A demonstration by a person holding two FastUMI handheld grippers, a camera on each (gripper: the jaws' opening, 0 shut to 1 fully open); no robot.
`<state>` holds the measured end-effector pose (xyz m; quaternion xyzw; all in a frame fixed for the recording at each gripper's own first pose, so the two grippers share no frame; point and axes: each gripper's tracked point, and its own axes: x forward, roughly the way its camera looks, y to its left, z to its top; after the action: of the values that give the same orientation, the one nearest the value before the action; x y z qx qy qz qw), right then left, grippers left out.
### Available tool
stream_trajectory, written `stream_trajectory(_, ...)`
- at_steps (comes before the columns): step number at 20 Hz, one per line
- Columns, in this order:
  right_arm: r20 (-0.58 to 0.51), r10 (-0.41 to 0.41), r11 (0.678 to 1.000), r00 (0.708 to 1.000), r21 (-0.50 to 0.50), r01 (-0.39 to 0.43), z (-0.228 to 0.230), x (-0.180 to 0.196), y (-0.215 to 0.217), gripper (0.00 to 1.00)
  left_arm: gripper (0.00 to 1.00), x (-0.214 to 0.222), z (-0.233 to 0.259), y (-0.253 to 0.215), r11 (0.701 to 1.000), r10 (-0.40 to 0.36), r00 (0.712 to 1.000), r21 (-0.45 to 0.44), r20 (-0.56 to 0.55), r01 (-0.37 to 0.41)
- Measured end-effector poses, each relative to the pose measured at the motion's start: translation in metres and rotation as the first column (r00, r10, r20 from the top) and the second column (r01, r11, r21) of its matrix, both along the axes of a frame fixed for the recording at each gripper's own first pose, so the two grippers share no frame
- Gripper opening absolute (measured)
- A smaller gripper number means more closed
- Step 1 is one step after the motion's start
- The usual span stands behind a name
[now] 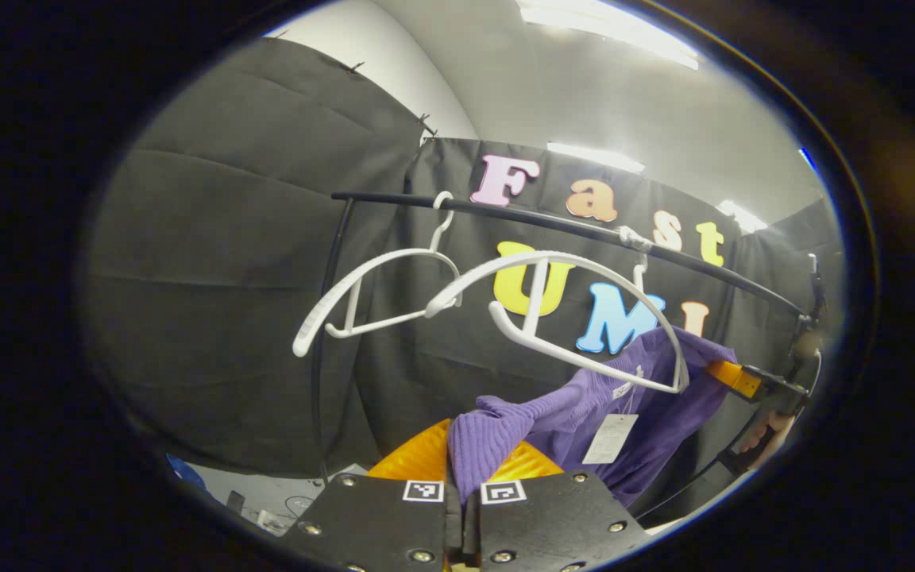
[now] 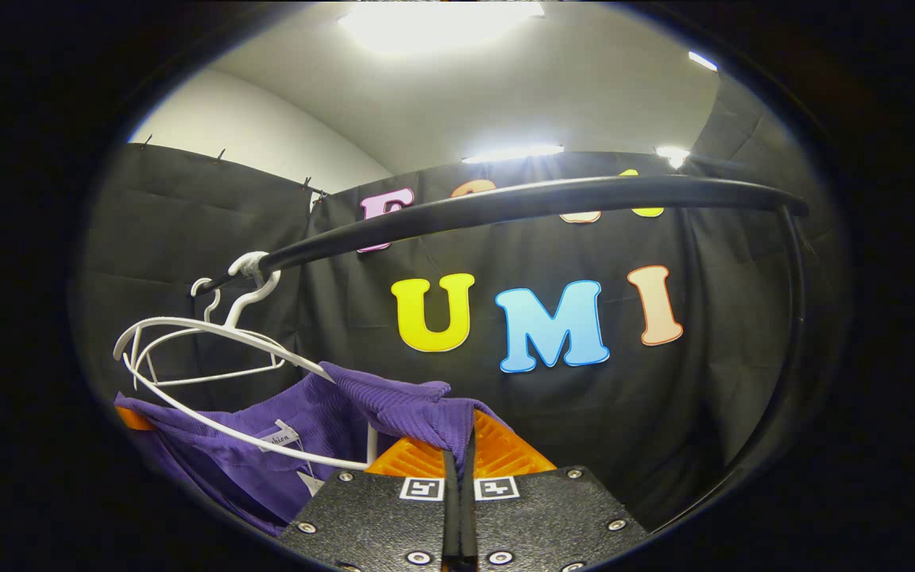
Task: Grasp the clothes on the hanger with both hands and then place them into the laundry hamper below.
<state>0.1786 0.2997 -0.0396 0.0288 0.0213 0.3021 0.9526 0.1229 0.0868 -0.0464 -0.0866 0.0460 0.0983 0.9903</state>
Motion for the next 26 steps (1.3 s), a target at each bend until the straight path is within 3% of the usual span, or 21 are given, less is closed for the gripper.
stream_trajectory(4, -0.005, -0.024, 1.0, 1.0, 0.006, 0.024, -0.005, 0.017, -0.015, 0.0, 0.07, 0.004, -0.002, -0.01, 1.0, -0.007, 1.0, 0.006, -0.01, 0.007)
stream_trajectory(5, -0.013, -0.033, 0.999, 0.999, 0.006, 0.033, -0.007, 0.021, -0.019, 0.0, 0.02, 0.011, -0.004, -0.012, 1.0, -0.012, 1.0, 0.006, -0.014, 0.012)
stream_trajectory(6, -0.017, -0.047, 0.999, 0.999, 0.001, 0.047, -0.01, 0.024, -0.023, 0.0, 0.06, 0.015, -0.005, -0.015, 1.0, -0.017, 1.0, 0.005, -0.017, 0.018)
stream_trajectory(7, -0.015, -0.057, 0.998, 0.998, -0.005, 0.057, -0.012, 0.028, -0.029, 0.0, 0.02, 0.019, -0.008, -0.018, 1.0, -0.024, 1.0, 0.003, -0.019, 0.024)
stream_trajectory(8, -0.01, -0.068, 0.998, 0.998, -0.011, 0.068, -0.014, 0.03, -0.035, 0.0, 0.06, 0.022, -0.009, -0.023, 1.0, -0.029, 0.999, 0.002, -0.021, 0.029)
stream_trajectory(15, -0.001, -0.128, 0.99, 0.992, -0.061, 0.128, -0.034, 0.042, -0.079, 0.0, 0.06, 0.037, -0.03, -0.063, 0.997, -0.074, 0.995, -0.013, -0.066, 0.073)
stream_trajectory(16, -0.004, -0.135, 0.989, 0.991, -0.067, 0.134, -0.038, 0.043, -0.085, 0.0, 0.02, 0.038, -0.033, -0.07, 0.997, -0.079, 0.994, -0.014, -0.072, 0.079)
stream_trajectory(17, -0.011, -0.141, 0.988, 0.99, -0.071, 0.14, -0.041, 0.043, -0.093, 0.0, 0.06, 0.036, -0.037, -0.074, 0.997, -0.082, 0.993, -0.013, -0.08, 0.081)
stream_trajectory(18, -0.022, -0.146, 0.987, 0.989, -0.07, 0.144, -0.044, 0.044, -0.101, 0.0, 0.02, 0.034, -0.041, -0.079, 0.996, -0.084, 0.993, -0.012, -0.088, 0.083)
stream_trajectory(20, -0.052, -0.152, 0.987, 0.987, -0.065, 0.148, -0.053, 0.045, -0.111, 0.0, 0.06, 0.031, -0.046, -0.088, 0.996, -0.086, 0.991, -0.008, -0.104, 0.086)
stream_trajectory(21, -0.067, -0.152, 0.987, 0.986, -0.067, 0.147, -0.057, 0.043, -0.115, 0.0, 0.02, 0.027, -0.05, -0.09, 0.996, -0.085, 0.99, -0.007, -0.111, 0.085)
stream_trajectory(26, -0.174, -0.138, 0.989, 0.975, -0.072, 0.127, -0.085, 0.016, -0.125, 0.0, 0.06, 0.002, -0.062, -0.107, 0.994, -0.09, 0.985, 0.04, -0.148, 0.097)
